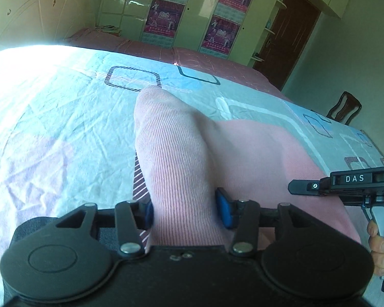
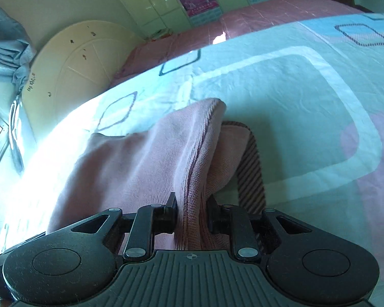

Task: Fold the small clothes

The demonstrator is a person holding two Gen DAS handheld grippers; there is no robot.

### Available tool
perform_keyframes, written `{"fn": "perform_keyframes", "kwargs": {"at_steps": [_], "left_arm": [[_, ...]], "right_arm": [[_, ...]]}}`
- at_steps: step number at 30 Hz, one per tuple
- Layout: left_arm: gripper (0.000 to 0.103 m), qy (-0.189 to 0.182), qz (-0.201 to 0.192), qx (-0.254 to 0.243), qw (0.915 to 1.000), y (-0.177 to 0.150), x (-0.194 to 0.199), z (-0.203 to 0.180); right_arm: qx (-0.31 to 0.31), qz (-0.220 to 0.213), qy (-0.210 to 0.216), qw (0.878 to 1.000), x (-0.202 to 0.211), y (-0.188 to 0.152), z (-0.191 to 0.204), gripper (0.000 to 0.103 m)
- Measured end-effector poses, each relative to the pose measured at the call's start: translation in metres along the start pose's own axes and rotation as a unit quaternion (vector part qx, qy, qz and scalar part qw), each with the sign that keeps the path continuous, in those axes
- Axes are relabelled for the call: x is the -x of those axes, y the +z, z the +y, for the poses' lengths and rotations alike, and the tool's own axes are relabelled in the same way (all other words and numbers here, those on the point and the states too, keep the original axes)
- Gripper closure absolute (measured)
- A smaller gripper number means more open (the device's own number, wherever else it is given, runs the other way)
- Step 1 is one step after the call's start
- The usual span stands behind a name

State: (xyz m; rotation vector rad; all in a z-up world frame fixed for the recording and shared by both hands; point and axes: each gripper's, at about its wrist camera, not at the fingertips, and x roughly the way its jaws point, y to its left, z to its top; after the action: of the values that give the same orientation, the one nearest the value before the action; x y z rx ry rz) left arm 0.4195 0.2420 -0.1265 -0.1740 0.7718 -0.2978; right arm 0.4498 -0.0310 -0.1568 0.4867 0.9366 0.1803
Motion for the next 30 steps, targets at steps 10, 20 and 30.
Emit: {"fn": "perform_keyframes", "kwargs": {"at_steps": [10, 20, 30], "left_arm": [[0.028, 0.049, -0.032, -0.007, 0.9982, 0.017, 0.014, -0.005], [0.03, 0.074, -0.029, 0.038, 0.9961, 0.041, -0.021, 0.015], [0.03, 0.101, -0.041, 0.014, 0.9939, 0.034, -0.014, 0.001]], "right_arm": [[-0.008, -0.015, -0.004, 1.0, 0.01, 0.017, -0.002, 0.076], [-0.015, -0.017, -0.01, 1.0, -0.027, 0.048, 0.008, 0.065], [0.09, -0.047, -0.078, 0.992, -0.027, 0.041, 0.018, 0.094]]}}
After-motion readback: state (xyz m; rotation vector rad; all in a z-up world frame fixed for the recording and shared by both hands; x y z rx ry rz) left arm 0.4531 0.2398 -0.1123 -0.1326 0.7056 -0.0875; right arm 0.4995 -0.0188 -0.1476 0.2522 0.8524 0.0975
